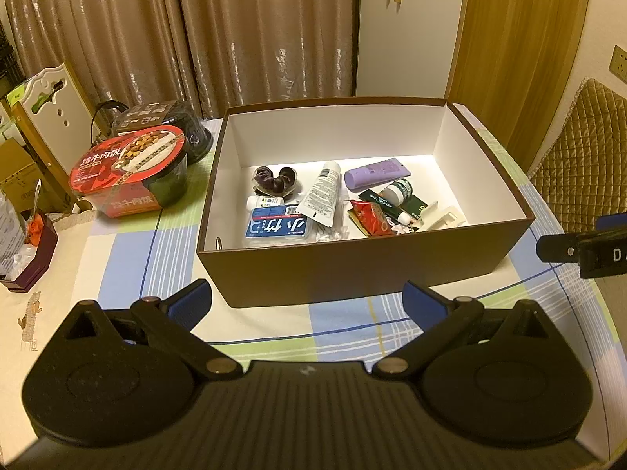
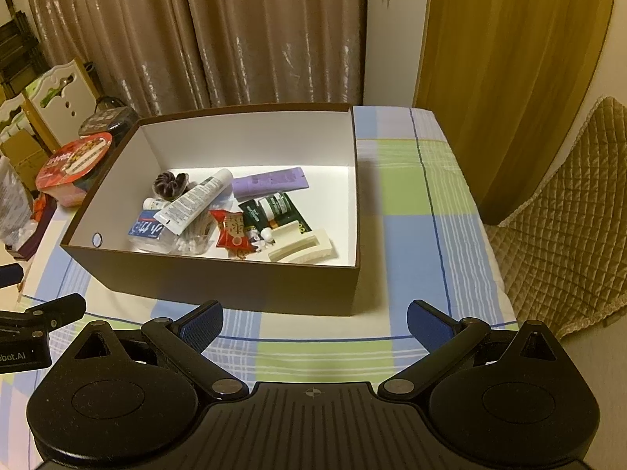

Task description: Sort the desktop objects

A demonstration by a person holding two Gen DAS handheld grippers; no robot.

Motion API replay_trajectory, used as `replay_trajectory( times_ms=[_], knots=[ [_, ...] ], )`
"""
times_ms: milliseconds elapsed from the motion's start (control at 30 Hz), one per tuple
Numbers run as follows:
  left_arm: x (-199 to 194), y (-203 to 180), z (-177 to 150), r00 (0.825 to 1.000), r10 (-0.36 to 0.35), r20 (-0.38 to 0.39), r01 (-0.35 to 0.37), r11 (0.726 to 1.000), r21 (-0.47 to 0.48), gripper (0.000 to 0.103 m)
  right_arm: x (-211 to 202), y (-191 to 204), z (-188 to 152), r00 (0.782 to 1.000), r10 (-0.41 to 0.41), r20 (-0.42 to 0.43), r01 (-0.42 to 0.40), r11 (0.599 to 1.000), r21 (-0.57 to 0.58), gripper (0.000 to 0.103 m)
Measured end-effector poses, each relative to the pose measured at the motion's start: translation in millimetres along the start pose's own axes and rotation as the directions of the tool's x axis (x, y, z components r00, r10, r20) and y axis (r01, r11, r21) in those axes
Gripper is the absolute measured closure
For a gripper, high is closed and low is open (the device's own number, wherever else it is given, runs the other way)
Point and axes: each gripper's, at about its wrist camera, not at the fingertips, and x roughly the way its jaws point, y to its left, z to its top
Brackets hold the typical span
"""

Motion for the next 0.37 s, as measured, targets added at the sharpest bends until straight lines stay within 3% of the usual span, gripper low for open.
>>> replay_trajectory(
  times_ms=[367],
  knots=[
    [0.5, 0.3, -0.9, 1.000, -0.004, 0.005, 0.004, 1.000, -0.002, 0.001, 1.0, 1.5, -0.9, 1.000, 0.001, -0.001, -0.001, 1.000, -0.001, 0.001]
  ],
)
